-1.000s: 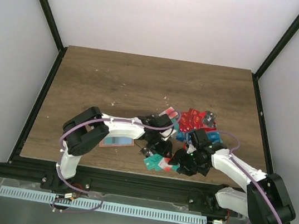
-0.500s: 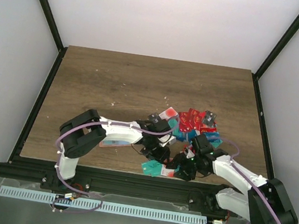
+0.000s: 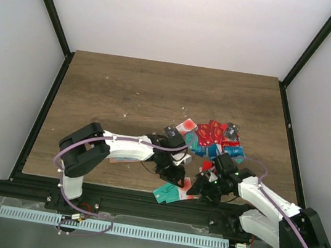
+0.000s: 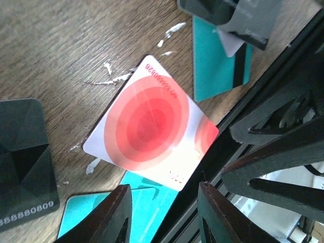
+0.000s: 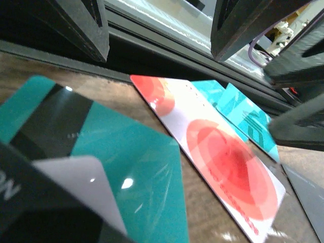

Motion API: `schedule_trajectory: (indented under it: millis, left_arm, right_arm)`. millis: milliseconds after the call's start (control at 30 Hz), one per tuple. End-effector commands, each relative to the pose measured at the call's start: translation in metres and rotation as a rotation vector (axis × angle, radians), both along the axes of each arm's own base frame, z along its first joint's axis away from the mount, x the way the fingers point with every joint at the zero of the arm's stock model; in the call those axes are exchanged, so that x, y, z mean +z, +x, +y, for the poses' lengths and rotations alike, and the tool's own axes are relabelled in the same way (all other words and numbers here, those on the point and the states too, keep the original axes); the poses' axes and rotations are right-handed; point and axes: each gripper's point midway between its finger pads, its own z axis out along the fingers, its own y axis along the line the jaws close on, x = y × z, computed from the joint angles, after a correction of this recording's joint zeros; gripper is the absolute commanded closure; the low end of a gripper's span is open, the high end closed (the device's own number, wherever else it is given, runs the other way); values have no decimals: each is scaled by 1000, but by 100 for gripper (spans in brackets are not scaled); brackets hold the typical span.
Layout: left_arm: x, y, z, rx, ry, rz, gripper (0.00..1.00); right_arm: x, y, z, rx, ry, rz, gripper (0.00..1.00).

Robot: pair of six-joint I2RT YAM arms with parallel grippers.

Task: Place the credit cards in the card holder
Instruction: Pick up the credit card from the center of the board.

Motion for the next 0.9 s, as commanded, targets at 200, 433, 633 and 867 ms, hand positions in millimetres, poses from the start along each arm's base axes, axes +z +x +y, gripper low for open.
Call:
schedule_trajectory:
  millis: [200,433,633,867]
  left_arm:
    - [33,5,6,-25,-44,-63,62]
    - [20,-6,10,-64,-38,-33,64]
    - [14,18,-4,-49,-18,-120,66]
    - [-4,50,-18,-33,35,-189,66]
  right_arm:
    - [7,-11,4,42,56,-8,42]
    - [-2,-6,12,18,114,-21,43]
    - [-11,-12,13,0,137,2,43]
    - [-22,-12,8,-45,119,4,43]
